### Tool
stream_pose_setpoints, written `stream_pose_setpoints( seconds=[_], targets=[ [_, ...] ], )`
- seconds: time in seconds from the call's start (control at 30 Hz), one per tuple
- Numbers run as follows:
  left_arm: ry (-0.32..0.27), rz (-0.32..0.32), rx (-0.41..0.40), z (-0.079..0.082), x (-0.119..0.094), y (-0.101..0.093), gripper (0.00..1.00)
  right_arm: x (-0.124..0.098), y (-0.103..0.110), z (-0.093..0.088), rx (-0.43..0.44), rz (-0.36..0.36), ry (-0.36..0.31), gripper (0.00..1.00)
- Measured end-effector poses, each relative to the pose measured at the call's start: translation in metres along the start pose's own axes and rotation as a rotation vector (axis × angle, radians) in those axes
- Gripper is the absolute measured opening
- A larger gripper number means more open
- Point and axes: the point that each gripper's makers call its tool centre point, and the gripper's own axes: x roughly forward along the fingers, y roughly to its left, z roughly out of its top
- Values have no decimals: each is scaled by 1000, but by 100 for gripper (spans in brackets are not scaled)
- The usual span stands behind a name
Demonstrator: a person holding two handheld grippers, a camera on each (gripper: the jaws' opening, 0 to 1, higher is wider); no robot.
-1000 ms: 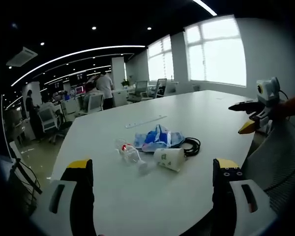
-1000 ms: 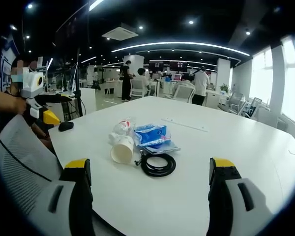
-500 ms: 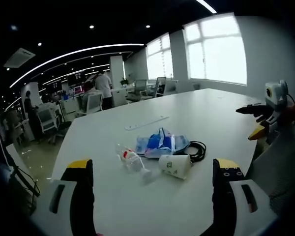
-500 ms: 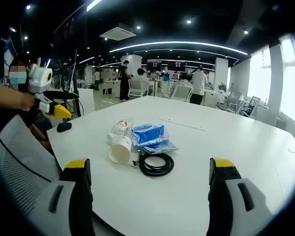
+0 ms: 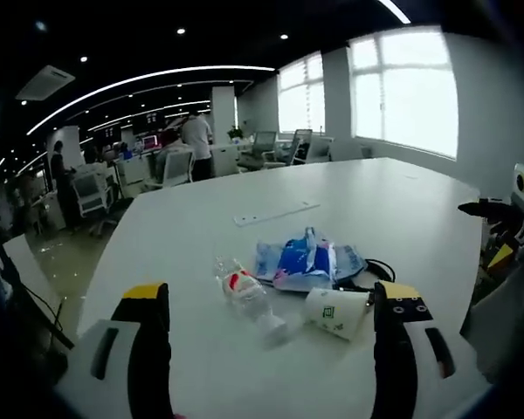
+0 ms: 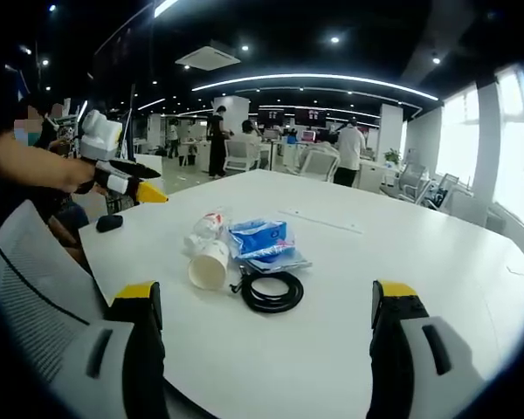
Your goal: Arrange the tabletop items into an orderly group along one side of the table until the central work area is clear of visible clutter.
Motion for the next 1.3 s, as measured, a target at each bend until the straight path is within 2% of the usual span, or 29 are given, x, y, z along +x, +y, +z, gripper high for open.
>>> stream_pose_setpoints(
  seconds=[0.43, 0.8, 1.0, 1.3],
  targets=[
    [77, 14, -25, -12, 41, 18, 92, 1, -1, -3, -3, -5, 18, 100],
    [137, 77, -55, -26, 70, 40, 88, 0, -2, -5, -1, -15, 26, 99],
    [170, 84, -97, -36, 81, 35, 84, 2, 3, -9, -23, 4, 46, 99],
    [285, 122, -158, -66, 102, 32, 79, 1, -4, -10, -9, -19, 51, 99]
  ],
)
